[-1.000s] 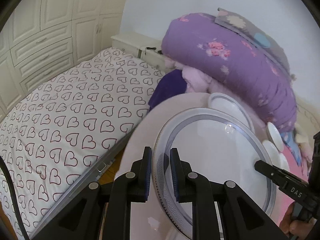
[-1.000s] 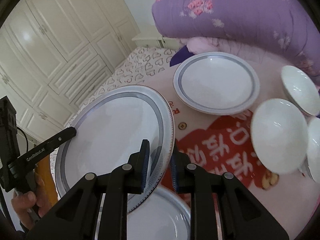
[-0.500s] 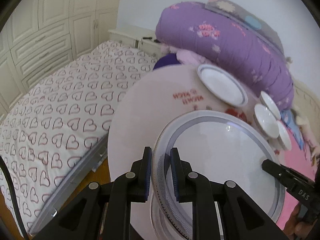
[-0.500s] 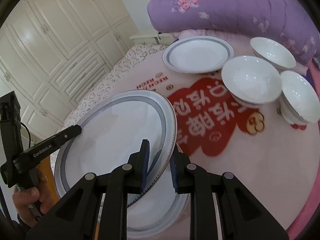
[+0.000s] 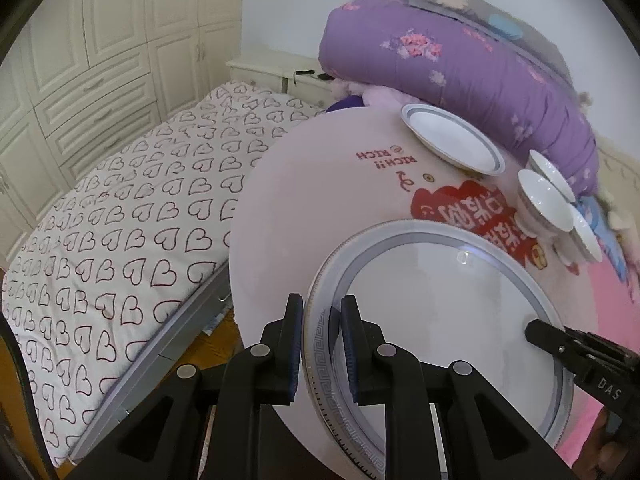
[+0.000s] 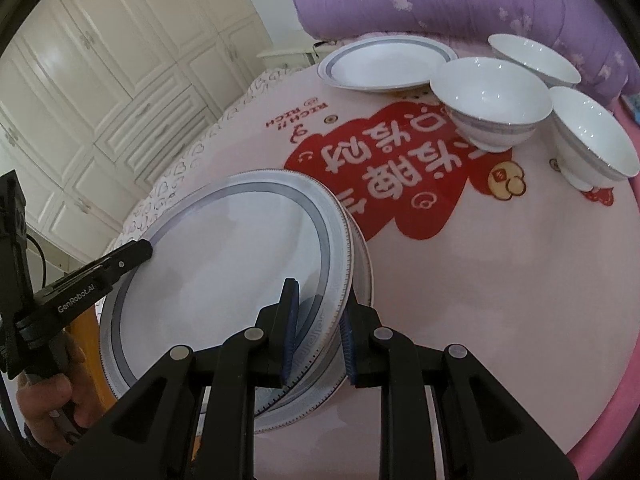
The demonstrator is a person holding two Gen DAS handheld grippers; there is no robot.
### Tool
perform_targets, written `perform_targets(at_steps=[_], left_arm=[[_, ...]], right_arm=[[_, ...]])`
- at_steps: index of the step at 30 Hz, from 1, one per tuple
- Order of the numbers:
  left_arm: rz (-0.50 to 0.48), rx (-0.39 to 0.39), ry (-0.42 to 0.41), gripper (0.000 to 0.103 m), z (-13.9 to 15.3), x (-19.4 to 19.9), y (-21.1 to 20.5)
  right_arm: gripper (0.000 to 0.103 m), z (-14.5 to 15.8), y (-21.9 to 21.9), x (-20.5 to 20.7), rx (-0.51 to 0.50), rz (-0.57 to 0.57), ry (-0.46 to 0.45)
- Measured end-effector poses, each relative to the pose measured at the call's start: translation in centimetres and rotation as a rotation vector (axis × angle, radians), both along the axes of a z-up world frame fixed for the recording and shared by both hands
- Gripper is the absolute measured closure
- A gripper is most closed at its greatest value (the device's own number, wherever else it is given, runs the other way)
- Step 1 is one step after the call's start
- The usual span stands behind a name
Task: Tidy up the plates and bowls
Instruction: 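Carry the plate with both grippers and lower it onto the other large plate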
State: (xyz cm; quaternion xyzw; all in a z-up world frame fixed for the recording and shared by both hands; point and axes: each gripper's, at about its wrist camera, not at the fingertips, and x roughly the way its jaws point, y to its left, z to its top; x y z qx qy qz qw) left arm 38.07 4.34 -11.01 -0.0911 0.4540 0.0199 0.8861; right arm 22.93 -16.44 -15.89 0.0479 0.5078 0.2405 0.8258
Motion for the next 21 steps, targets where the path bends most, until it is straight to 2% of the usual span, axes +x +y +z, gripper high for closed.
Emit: perform_targets(at_steps=[12, 21], left_arm=[[-0.028, 0.038, 0.004, 0.088, -1.6, 0.7, -0.9], [-0.038, 0.035, 0.007, 0.088, -1.9, 0.7, -0.4]], right_arm=[[0.083, -0.2, 0.3, 0.2, -0.059, 0.016, -0.011], [0.082, -0.1, 0.6, 0.2, -0.096, 0.023, -0.013]])
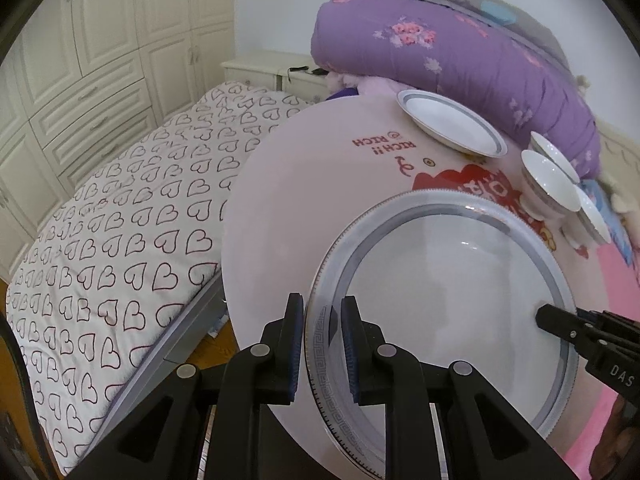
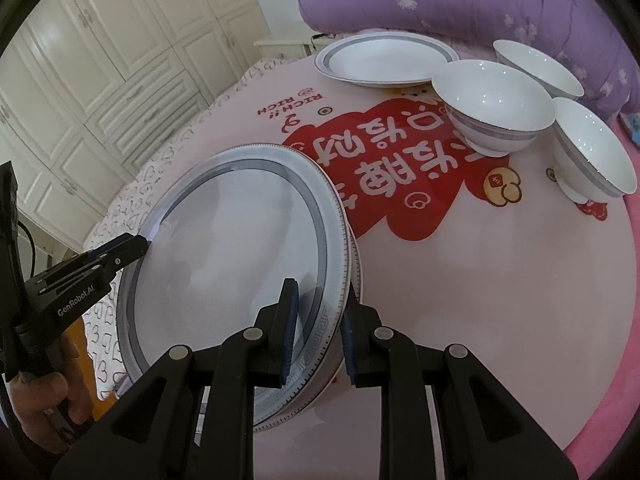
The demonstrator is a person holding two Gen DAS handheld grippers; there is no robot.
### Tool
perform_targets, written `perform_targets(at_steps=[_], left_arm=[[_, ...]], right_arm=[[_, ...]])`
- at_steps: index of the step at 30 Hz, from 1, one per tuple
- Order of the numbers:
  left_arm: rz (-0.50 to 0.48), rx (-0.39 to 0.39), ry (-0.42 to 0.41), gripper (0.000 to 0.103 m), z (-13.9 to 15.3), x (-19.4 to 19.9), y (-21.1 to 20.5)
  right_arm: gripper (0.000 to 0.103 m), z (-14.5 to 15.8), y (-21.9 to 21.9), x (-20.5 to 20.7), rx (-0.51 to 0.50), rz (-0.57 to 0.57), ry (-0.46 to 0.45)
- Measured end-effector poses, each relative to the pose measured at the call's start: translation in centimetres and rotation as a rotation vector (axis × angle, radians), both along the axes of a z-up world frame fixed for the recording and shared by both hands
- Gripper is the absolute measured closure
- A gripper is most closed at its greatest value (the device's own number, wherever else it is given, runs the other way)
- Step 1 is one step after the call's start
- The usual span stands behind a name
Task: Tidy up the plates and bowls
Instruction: 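Carry the plate with both grippers and lower it onto the other large plate, then open both grippers to release the plate onto the stack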
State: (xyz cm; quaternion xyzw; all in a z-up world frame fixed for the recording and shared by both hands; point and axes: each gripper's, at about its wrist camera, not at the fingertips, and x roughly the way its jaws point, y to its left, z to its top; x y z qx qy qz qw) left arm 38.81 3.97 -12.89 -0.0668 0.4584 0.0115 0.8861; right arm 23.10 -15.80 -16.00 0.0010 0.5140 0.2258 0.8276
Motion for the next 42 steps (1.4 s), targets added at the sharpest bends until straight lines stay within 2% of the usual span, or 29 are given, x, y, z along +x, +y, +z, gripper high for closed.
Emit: perform_targets(at_steps=[20, 21, 27, 29, 30, 31, 32, 33, 34, 35, 37, 38, 39, 42], left_arm=[[-0.027, 0.025, 0.025, 0.088, -0.5, 0.2, -0.6], [-0.028, 0.024, 0.027, 0.087, -0.6, 0.2, -0.5], [-0.029, 0.022, 0.028, 0.087, -0.6, 0.3, -0.4], [-0.032, 0.017, 0.029, 0.083, -0.6, 0.3, -0.3], [-0.032, 0.015, 0.03, 0.082, -0.6, 0.3, -0.3], [-0.032, 0.016, 0.036, 0.074, -0.6, 0.3, -0.2], [-0.034, 0.017, 0.045, 0.059, -0.7, 0.4, -0.2], [-0.033, 0.013, 0.048, 0.051, -0.7, 0.5, -0.1], [-0.031, 0.011, 0.045, 0.035, -0.6, 0.5, -0.1], [-0.026, 0.012, 0.032, 0.024, -0.3, 0.5, 0.1], [-0.011, 0.022, 0.007, 0.014, 0.2, 0.3, 0.2], [-0.007, 0.025, -0.004, 0.007, 0.5, 0.1, 0.3], [-0.003, 0.026, -0.011, 0.004, 0.8, 0.1, 0.4], [0.021, 0.024, -0.025, 0.001, 1.5, -0.1, 0.8]], right_arm=[[0.075, 0.3, 0.7, 0.1, -0.106, -0.002, 0.019], [0.072, 0.3, 0.5, 0.2, -0.101, -0.006, 0.023], [0.072, 0.5, 0.2, 0.2, -0.082, -0.008, 0.02], [0.071, 0.6, 0.0, 0.3, -0.065, -0.012, 0.019], [0.063, 0.7, 0.0, 0.3, -0.053, -0.012, 0.019], [0.048, 0.8, -0.1, 0.3, -0.048, -0.015, 0.016], [0.04, 0.9, -0.1, 0.3, -0.043, -0.02, 0.006], [0.029, 1.1, -0.2, 0.2, -0.029, -0.023, -0.005], [0.023, 1.2, -0.3, 0.2, -0.018, -0.025, -0.012], [0.019, 1.3, -0.3, 0.2, -0.013, -0.03, -0.017], [0.0, 1.6, -0.6, 0.3, 0.005, -0.046, -0.037], [0.0, 1.8, -0.8, 0.5, 0.016, -0.059, -0.045], [0.0, 1.9, -1.0, 0.7, 0.027, -0.067, -0.044], [0.0, 2.1, -1.8, 1.3, 0.084, -0.088, -0.028]])
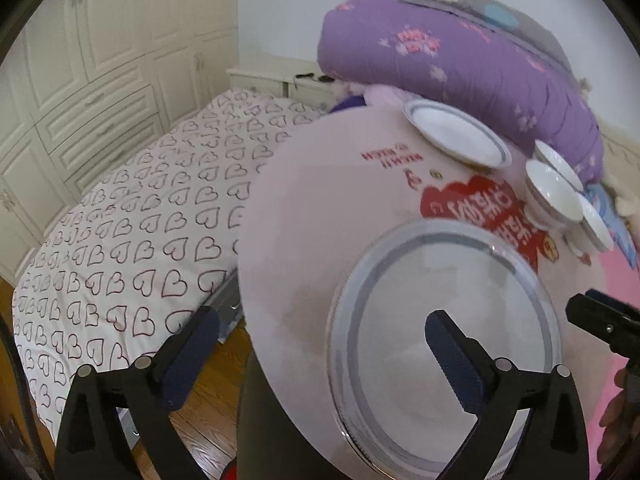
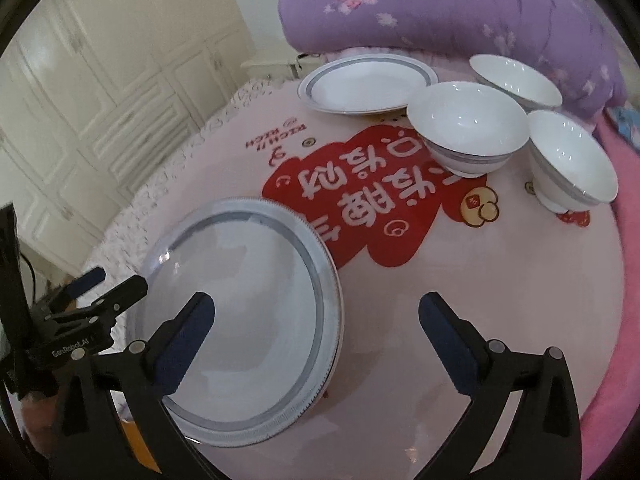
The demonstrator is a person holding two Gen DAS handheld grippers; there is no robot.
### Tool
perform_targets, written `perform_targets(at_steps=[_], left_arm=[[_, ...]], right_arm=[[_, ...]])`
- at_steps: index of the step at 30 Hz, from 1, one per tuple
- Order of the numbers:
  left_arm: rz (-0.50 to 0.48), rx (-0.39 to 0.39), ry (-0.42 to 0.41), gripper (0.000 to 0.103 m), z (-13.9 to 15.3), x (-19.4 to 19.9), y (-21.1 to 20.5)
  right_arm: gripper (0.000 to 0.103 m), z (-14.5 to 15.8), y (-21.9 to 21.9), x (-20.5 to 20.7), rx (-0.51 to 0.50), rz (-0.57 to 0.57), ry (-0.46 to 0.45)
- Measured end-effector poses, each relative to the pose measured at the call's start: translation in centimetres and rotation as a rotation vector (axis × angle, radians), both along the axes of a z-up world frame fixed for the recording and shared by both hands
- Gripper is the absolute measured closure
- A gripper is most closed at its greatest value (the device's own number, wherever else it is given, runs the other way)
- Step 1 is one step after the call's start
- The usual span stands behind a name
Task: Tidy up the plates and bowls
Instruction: 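Open both grippers to release the plate onto the stack, then move both grippers to the next grey-rimmed plate and grip its rim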
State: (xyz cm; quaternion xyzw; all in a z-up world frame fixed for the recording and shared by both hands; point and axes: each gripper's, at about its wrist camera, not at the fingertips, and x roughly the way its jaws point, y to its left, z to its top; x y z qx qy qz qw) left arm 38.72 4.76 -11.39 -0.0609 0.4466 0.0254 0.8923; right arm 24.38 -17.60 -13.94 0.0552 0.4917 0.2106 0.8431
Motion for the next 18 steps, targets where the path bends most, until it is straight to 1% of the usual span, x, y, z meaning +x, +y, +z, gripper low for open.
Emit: perform_targets(at_steps=[4, 9, 12, 15, 18], left_arm=[[0.012, -0.032, -0.013, 0.001, 1.4, 0.0, 0.9], [0.007, -0.04, -0.048, 0.001, 3.8, -0.3, 1.7], [-0.006, -0.067, -0.045, 0.001, 4.8, -0.2, 2.1], [-0.02, -0.112, -0.034, 0.001, 5.7, 0.6, 2.6], [-0.032, -0.117, -0.043, 0.001, 7.0, 1.8, 3.1]], right_arm=[[0.0, 0.7, -0.8, 0.3, 0.035, -0.019, -0.014], [0.0, 1.6, -1.8, 0.7, 0.077, -0.025, -0.021], [0.0, 2.1, -2.3, 1.0, 0.095, -0.031, -0.029], [0.0, 2.9, -2.6, 1.4, 0.113, -0.026, -0.041], [0.0, 4.0, -3.0, 2.2, 0.127, -0.024, -0.061]])
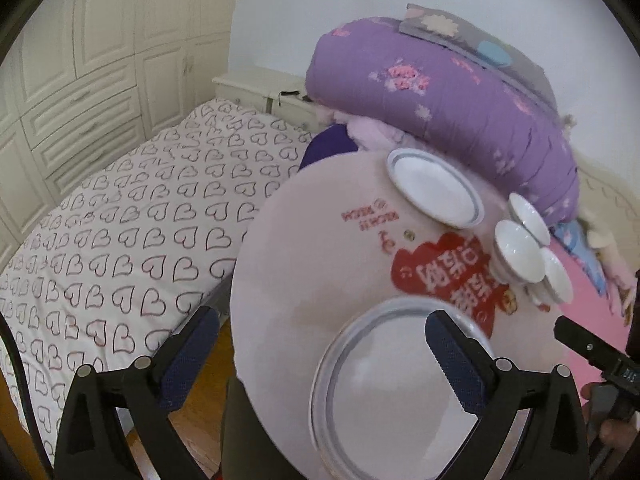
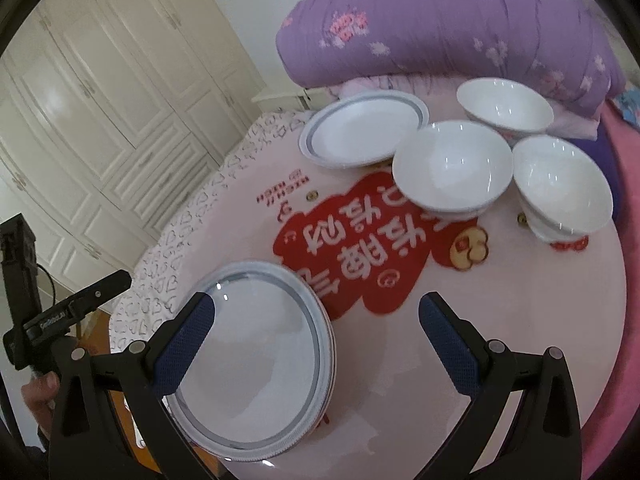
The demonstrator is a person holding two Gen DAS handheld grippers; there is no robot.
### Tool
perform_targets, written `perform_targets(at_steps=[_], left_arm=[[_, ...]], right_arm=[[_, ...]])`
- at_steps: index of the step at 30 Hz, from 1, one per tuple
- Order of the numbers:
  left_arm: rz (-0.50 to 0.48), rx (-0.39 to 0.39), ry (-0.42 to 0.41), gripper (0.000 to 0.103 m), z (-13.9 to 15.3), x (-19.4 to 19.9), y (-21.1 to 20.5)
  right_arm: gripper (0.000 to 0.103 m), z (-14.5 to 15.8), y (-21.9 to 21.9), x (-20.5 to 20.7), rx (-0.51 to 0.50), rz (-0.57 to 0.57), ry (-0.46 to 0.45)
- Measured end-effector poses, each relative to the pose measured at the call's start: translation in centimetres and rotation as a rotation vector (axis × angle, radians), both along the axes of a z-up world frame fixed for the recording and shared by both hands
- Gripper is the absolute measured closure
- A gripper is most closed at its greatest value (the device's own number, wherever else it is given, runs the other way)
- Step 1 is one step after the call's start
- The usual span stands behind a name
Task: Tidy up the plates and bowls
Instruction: 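Move both grippers to the next grey-rimmed plate and grip its rim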
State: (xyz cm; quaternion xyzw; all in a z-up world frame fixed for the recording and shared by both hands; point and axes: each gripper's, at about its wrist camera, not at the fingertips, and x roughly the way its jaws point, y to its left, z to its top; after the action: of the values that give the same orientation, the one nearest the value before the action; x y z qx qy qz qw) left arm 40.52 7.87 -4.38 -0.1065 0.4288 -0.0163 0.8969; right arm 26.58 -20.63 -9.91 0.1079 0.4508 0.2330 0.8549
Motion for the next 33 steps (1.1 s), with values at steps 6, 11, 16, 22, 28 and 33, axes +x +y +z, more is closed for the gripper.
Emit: perform_targets(at_steps=[6, 11, 16, 22, 28, 33], left_arm=[[-0.043, -0.033, -0.02, 0.001, 2.5, 4.2, -0.1], [-0.062, -0.028, -0.032, 0.001, 3.7, 9.5, -1.1], [-0.074, 0.012, -0.029, 0.001, 3.3, 15.0, -3.1], [-0.089, 0.042, 0.006, 0.001, 0.9, 22.4, -6.3], [-0.096, 0.047, 0.072, 0.001, -2.4, 29.0, -7.9], [-0.087, 0.031, 0.148, 0.004, -5.7, 33.8, -8.5]], right_arm=[[0.0, 2.8, -1.1, 3.3, -0.01, -0.028, -0.067], [0.0, 4.2, -1.4, 8.1, -0.045, -0.054, -0.093], [0.0, 5.0, -1.4, 13.3, -0.083, -0.064, -0.096], [0.0, 4.0, -0.9, 20.5, -0.129, -0.052, -0.037], [0.0, 0.7, -0.3, 25.7, -0.156, -0.028, 0.065], [0.0, -1.9, 0.0, 28.0, -0.181, -0.009, 0.131]])
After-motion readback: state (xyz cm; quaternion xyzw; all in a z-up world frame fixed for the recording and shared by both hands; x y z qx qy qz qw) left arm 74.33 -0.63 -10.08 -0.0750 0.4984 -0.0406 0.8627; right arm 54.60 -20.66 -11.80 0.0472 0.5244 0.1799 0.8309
